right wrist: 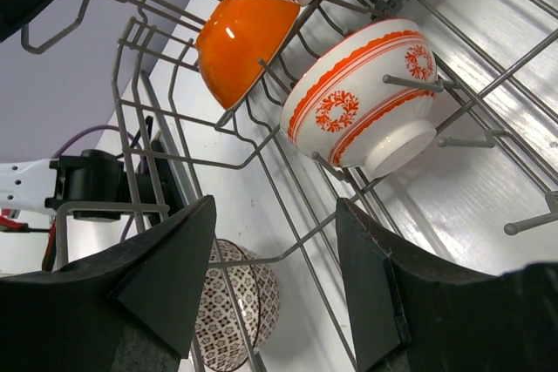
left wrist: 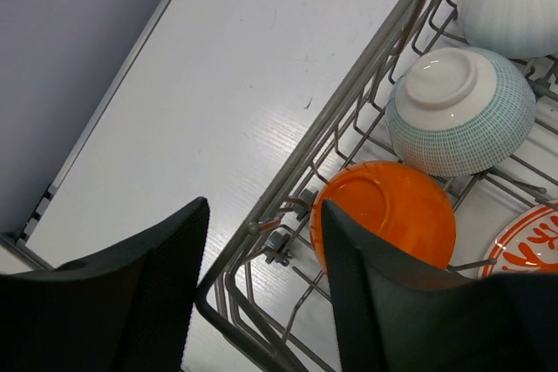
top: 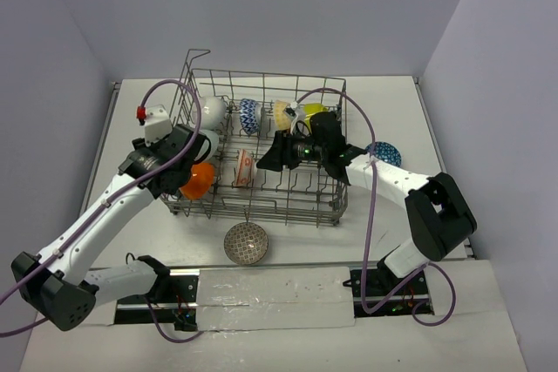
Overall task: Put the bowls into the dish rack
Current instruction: Move the bowl to the dish rack.
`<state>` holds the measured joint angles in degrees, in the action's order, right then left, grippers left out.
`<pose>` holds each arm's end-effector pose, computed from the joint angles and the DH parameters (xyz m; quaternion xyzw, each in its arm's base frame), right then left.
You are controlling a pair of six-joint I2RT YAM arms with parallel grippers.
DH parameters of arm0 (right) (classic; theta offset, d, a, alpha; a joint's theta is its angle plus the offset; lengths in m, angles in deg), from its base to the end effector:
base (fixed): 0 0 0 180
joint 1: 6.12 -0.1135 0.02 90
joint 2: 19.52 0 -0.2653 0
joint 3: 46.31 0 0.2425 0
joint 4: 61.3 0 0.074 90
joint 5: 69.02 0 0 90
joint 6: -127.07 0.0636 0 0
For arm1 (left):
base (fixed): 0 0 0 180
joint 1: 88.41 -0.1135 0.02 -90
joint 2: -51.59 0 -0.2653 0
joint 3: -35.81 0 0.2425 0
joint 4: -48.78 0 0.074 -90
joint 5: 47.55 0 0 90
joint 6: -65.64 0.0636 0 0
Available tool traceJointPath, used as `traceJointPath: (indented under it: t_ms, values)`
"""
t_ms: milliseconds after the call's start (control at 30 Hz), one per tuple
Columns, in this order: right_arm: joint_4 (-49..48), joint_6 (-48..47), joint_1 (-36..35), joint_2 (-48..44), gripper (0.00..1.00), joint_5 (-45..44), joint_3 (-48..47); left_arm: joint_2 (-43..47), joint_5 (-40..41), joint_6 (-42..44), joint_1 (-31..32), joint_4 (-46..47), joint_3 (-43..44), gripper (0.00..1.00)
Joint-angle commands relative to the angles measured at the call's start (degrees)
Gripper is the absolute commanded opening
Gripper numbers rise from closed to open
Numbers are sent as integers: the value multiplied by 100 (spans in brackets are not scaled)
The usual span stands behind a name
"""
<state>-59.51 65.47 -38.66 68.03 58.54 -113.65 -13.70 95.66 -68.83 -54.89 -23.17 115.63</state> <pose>0.2755 0.2218 0.2482 -0.2083 0.7779 0.4985 0.3210 0.1984 -0.0703 0.3209 -0.2069 0.8423 0.1763 0.4654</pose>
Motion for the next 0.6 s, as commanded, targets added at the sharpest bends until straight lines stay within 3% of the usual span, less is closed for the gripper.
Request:
traceJointPath:
  t_ms: [0,67,100,300,433,567]
  values:
    - [-56,-116,-51,-80,65,-3,-77,70,-302,105,-56,269,-80,53]
    - [-56,-116,-51,-63,65,6,-86,122,-399,105,-47,313,-116,47]
    - [-65,-116,-43,-45,65,6,-86,175,-443,105,-56,348,-159,37]
    - [-47,-72,-51,95,64,-3,-174,631,-794,272,-47,612,-353,7]
    - [-56,-19,-69,227,63,76,-297,1018,-1181,429,-47,962,-537,4]
    - [49,-45,-95,298,63,-12,-403,1230,-1366,492,-56,1078,-696,8]
